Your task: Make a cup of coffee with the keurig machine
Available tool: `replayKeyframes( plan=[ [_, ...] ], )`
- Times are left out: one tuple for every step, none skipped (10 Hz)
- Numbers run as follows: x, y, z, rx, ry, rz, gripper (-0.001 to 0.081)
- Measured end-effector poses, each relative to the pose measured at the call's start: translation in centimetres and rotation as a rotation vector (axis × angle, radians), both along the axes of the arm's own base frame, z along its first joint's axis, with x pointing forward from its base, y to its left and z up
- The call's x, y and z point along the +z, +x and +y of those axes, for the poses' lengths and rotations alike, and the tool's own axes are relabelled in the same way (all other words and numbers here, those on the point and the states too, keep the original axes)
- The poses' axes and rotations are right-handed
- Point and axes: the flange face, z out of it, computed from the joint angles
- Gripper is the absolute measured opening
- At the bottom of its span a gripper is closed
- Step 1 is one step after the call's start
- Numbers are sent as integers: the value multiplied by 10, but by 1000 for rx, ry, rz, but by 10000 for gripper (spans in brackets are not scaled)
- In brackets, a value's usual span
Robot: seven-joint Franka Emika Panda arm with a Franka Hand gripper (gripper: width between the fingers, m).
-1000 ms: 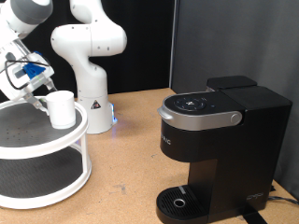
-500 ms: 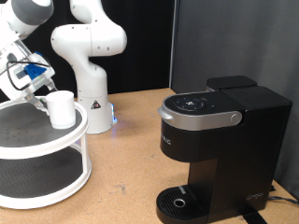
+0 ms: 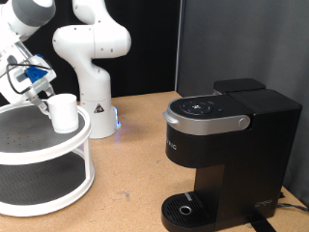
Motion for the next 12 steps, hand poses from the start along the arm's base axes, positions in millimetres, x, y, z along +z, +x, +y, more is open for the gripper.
replayKeyframes(
  plan=[
    [-1, 0, 0, -3, -5, -1, 536],
    [-1, 0, 0, -5, -7, -3, 349],
    [-1, 1, 0, -6, -9, -3, 194],
    [-1, 1, 0, -7, -9, -4, 194],
    [0, 1, -1, -11, -8, -6, 69],
    [3, 2, -3, -20, -7, -10, 69],
    [7, 2, -4, -31, -2, -16, 69],
    [14, 3, -5, -42, 10, -20, 69],
    [24, 5, -6, -51, 21, -24, 69],
    [35, 6, -5, -64, 33, -25, 69],
    [48, 7, -4, -74, 43, -17, 69],
    [62, 9, -2, -82, 45, -8, 69]
  ],
)
